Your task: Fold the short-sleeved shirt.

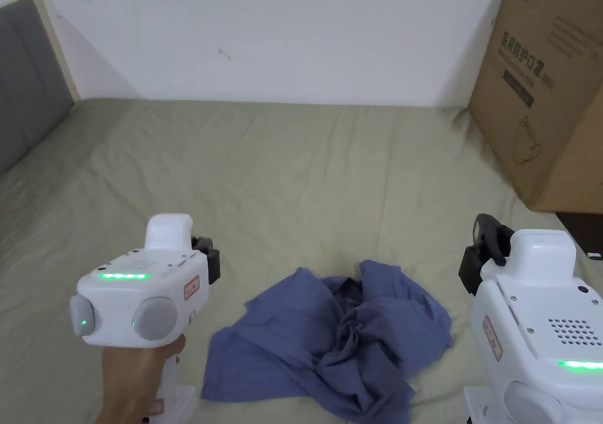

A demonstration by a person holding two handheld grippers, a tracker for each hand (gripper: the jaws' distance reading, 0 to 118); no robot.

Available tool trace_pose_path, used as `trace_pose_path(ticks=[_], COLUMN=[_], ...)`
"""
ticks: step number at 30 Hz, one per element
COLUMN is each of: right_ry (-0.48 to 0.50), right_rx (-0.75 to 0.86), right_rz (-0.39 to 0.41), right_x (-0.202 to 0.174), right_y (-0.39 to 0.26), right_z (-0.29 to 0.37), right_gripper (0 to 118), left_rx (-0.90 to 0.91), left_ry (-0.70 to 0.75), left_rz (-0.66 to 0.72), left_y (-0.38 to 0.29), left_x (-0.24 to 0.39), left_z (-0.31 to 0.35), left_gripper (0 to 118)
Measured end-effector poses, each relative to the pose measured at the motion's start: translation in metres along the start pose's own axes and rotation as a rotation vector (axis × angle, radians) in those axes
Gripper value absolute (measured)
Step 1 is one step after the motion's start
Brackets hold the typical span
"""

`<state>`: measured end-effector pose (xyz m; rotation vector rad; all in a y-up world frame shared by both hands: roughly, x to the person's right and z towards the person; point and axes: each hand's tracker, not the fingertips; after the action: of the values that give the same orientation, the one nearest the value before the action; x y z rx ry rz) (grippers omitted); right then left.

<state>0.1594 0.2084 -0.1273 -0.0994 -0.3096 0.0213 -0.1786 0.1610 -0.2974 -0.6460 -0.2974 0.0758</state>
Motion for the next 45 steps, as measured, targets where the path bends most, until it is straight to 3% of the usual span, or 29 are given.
trace_pose_path(ticks=[6,7,8,9,11,12,13,18,21,23,25,26,32,35,37,38,43,45], right_ry=[-0.002,-0.001,-0.002,-0.002,-0.002,-0.001,-0.002,-0.008,-0.015,-0.019,-0.023,-0.027,-0.027,-0.021,-0.025,-0.031,-0.007,0.001], right_rx=[-0.019,-0.024,-0.028,-0.032,-0.039,-0.043,-0.047,-0.069,-0.081,-0.092,-0.109,-0.12,-0.388,-0.507,-0.61,-0.652,-0.818,-0.871], right_rz=[-0.003,0.0,0.002,0.003,0.004,0.005,0.007,0.004,0.005,0.008,0.004,-0.002,-0.044,-0.12,-0.125,-0.129,-0.105,-0.077], right_x=[0.002,0.003,0.003,0.004,0.006,0.007,0.008,0.012,0.015,0.017,0.02,0.021,0.03,0.039,0.043,0.044,0.048,0.044], right_y=[-0.007,-0.009,-0.01,-0.011,-0.014,-0.015,-0.016,-0.024,-0.027,-0.03,-0.034,-0.037,-0.069,-0.099,-0.118,-0.129,-0.161,-0.177], right_z=[-0.001,-0.002,-0.003,-0.003,-0.004,-0.004,-0.004,-0.005,-0.007,-0.01,-0.015,-0.019,-0.073,-0.107,-0.128,-0.14,-0.179,-0.188], right_gripper=[0,0,0,0,0,0,0,0,0,0,0,0,0,43,97,113,114,105], left_rx=[-0.317,-0.349,-0.389,-0.398,-0.463,-0.5,-0.533,-0.594,-0.564,-0.522,-0.524,-0.52,-0.445,-0.412,-0.392,-0.376,-0.362,-0.369], left_ry=[-0.01,-0.005,-0.007,-0.01,-0.006,0.008,0.023,0.045,0.115,0.112,0.054,0.025,-0.029,-0.067,-0.08,-0.098,-0.116,-0.118], left_rz=[0.136,0.148,0.149,0.159,0.157,0.162,0.163,0.188,0.063,-0.041,-0.066,-0.046,0.047,0.065,0.086,0.093,0.093,0.094], left_y=[-0.057,-0.068,-0.078,-0.086,-0.1,-0.107,-0.112,-0.138,-0.141,-0.139,-0.135,-0.135,-0.118,-0.109,-0.103,-0.101,-0.095,-0.095], left_x=[-0.011,-0.011,-0.011,-0.011,-0.011,-0.012,-0.011,-0.011,0.001,0.011,0.015,0.015,0.006,0.002,-0.001,-0.002,-0.003,-0.002], left_z=[-0.048,-0.053,-0.056,-0.058,-0.067,-0.071,-0.075,-0.095,-0.092,-0.085,-0.083,-0.084,-0.066,-0.054,-0.051,-0.049,-0.048,-0.051], left_gripper=[0,7,21,47,84,94,94,89,83,60,14,4,3,3,3,3,3,3])
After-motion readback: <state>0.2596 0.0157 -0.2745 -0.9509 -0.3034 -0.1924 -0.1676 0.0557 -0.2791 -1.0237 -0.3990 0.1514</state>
